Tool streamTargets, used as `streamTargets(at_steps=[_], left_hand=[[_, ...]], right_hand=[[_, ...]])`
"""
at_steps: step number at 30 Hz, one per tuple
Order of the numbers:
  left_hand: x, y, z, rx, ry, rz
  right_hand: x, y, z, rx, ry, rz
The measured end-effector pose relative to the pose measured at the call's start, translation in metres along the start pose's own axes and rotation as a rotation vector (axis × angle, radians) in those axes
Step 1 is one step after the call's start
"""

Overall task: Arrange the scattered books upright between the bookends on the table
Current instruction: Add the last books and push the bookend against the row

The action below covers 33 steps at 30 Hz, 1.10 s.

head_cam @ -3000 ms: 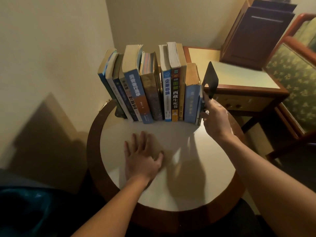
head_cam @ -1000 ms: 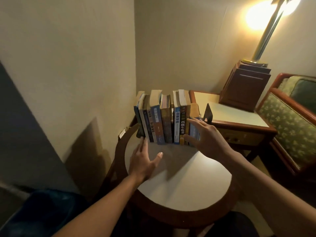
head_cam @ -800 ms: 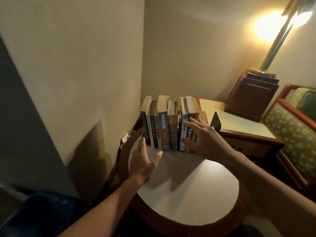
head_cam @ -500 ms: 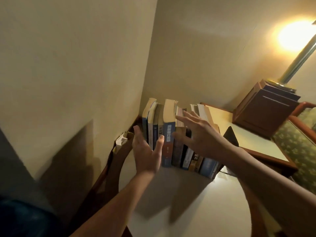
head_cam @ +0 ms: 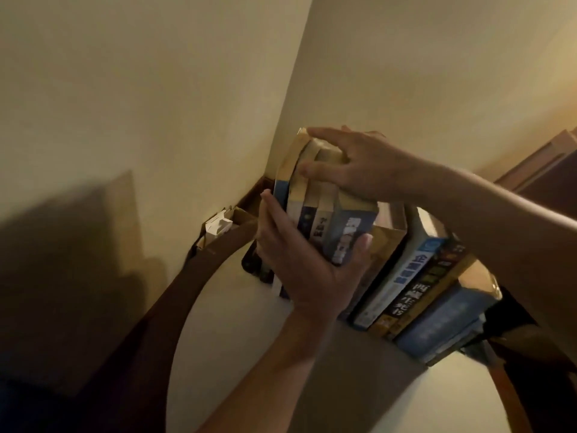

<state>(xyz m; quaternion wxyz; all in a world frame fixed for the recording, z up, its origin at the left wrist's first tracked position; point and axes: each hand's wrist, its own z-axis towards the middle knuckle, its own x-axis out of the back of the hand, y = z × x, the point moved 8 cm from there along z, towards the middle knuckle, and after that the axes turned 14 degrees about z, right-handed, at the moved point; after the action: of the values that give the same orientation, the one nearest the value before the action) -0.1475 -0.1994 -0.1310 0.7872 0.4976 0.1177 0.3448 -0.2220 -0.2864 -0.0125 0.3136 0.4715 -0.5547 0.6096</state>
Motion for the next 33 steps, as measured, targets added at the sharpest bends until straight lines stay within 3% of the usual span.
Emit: streamTargets(at_steps=[6, 15, 33], left_hand=[[-0.013, -0.006, -0.007, -0.102, 0.01, 0.079], [-0.018, -0.014, 0.001, -0.257, 0.072, 0.133], [-0.025, -0.016, -0.006, -0.297, 0.05, 0.183]], right_hand=[[-0.01, -0.002, 0.019, -0.019, -0.096, -0.035], [-0.008, 0.007, 0.018, -0.073, -0.097, -0.111], [-0.008, 0.01, 0.016, -0.119, -0.107, -0.128]])
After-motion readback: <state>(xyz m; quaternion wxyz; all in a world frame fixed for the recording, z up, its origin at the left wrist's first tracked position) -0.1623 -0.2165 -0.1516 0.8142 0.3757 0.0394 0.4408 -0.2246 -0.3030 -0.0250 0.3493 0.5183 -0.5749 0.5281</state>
